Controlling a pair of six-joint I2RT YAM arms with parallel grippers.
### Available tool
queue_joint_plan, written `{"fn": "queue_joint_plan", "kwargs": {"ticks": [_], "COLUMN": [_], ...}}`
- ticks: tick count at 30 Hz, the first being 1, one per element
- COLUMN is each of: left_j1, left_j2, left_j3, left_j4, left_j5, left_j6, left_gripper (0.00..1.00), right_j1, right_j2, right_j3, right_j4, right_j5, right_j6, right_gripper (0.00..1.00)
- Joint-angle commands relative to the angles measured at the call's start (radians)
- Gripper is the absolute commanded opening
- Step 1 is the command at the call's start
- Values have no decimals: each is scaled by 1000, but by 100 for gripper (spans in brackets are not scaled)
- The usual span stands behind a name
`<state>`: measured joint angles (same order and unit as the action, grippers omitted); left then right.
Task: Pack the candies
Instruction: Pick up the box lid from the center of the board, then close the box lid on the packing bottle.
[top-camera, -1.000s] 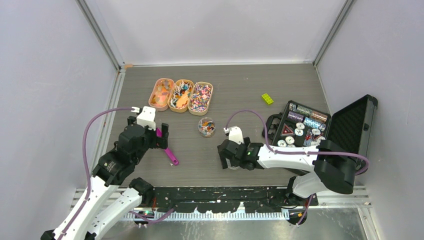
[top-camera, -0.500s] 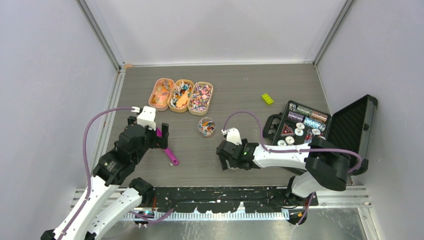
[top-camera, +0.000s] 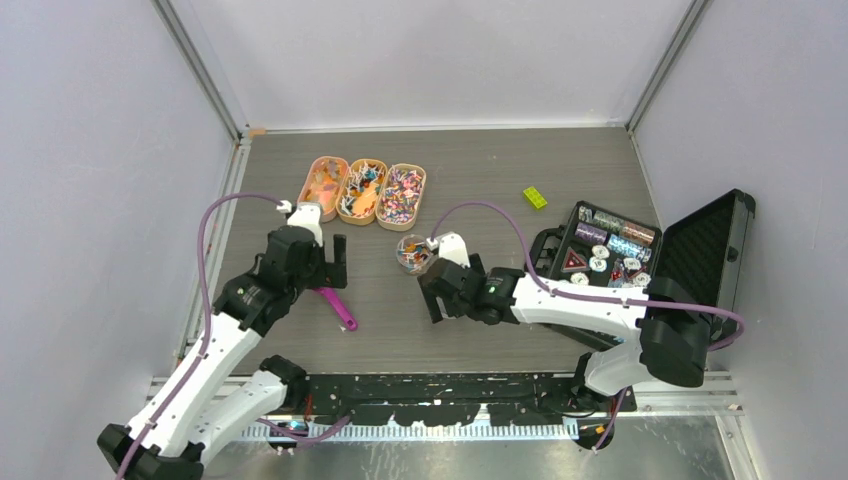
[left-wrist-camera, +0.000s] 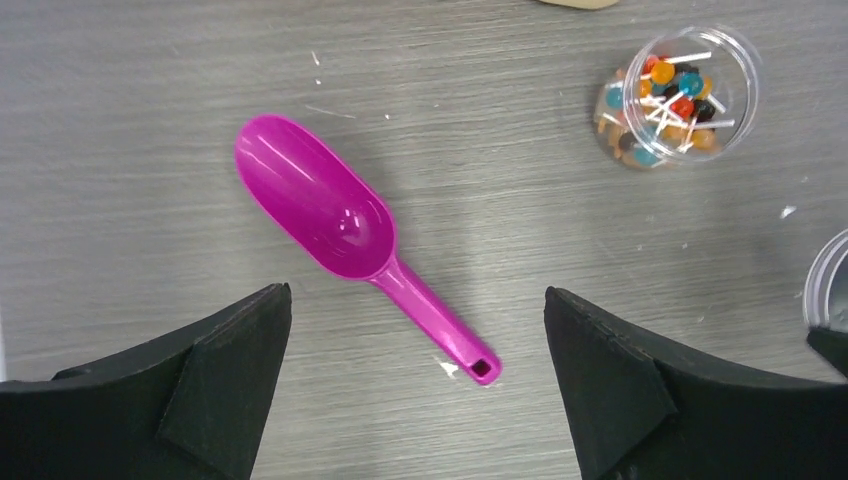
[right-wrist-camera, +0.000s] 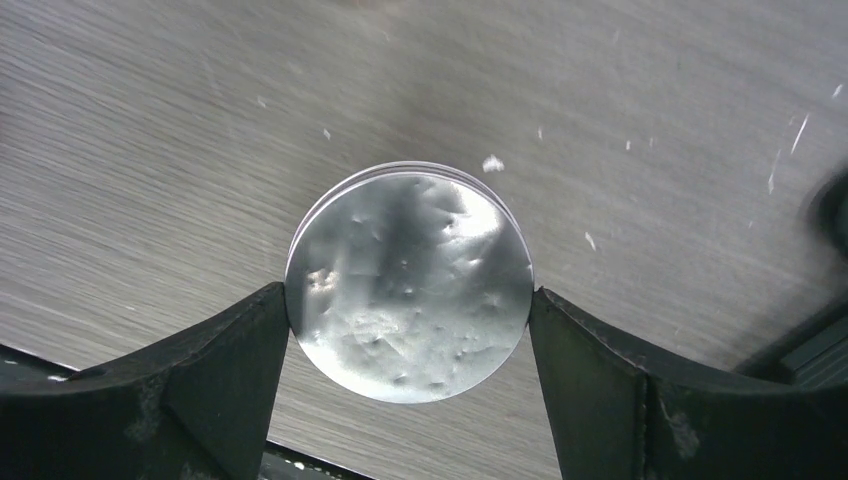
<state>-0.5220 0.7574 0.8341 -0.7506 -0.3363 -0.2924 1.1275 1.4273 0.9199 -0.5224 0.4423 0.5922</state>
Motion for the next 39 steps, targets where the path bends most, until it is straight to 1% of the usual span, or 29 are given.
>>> {"fn": "queue_joint_plan", "kwargs": {"ticks": [1,5,7,8,9,14,17,26,34,39], "left_j1": [158,390,476,504,515,517,517,507,498,496], "left_j2": [35,74,78,74,70,12,-31,-57,-64,-67], "left_j3": [50,30,14,6,1,-27,-61,-89,-89,-90], "left_j4": [43,96,126,137,141,109,115,129,125,124], "left_j5": [256,624,741,766,763,628,591,587,591,589], "left_j6": [-156,-233,-261,-259,-247,-174,-161,-131,-121,-119], "left_gripper": [99,96,95,95,95,94,94,93,93,93], "right_j1": [-33,-87,-110,-120,-128,-163,-178,-203,-213,-214], "right_j2": [20,119,173,201,234,353,418,545,608,618], "right_j3": [162,307,372,399,428,558,623,741,816,821], "right_j4": [-40,-41,-43,-40,-40,-50,-71,-132,-211,-222], "right_j5": [12,-25,-57,-69,-76,-115,-136,-134,-110,-109], "right_j6": [-120,-197,-220,-230,-237,-269,-275,-299,-301,-298], "right_gripper": [84,85,85,85,85,85,85,86,90,92]}}
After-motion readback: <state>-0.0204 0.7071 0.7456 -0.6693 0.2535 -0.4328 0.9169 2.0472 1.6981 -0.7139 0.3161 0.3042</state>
